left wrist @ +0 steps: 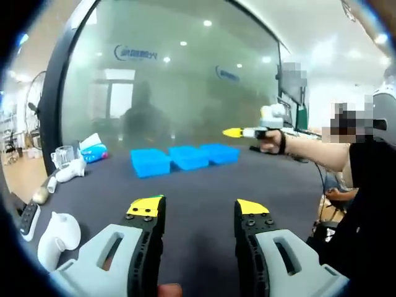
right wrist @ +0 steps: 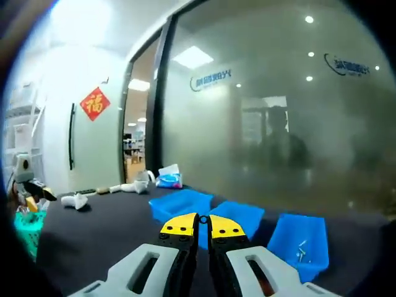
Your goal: Sort the screws, nuts, and washers into the corresponding bins
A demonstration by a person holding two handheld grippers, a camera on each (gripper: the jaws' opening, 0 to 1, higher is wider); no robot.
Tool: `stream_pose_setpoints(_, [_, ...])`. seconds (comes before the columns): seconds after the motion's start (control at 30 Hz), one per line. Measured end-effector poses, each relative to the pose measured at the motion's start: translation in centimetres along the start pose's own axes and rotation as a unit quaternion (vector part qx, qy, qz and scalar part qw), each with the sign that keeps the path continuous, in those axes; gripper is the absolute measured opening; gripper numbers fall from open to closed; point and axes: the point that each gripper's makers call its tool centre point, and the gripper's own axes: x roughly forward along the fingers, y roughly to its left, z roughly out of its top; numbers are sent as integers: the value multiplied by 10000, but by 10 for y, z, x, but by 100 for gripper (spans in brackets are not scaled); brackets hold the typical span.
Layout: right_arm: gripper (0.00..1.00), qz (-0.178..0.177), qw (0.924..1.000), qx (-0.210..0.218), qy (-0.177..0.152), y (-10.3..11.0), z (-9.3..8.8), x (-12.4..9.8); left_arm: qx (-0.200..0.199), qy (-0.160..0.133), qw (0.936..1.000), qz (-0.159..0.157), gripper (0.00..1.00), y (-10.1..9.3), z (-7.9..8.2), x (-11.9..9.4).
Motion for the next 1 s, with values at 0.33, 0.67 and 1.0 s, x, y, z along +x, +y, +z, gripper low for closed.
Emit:
stream_pose_setpoints(0.33, [4, -184, 9985, -284, 429, -13, -13, 64, -35, -43, 10000, 75, 43, 7, 1, -3])
stream_pose_setpoints(0.67, [4, -456, 9957, -257, 761, -29, -29, 97, -49, -31, 9999, 136, 43, 11, -1, -5])
stream_pose_setpoints(1.0, [9, -484, 9943, -491, 816, -29, -37, 97, -48, -34, 9999, 138, 43, 11, -1, -5])
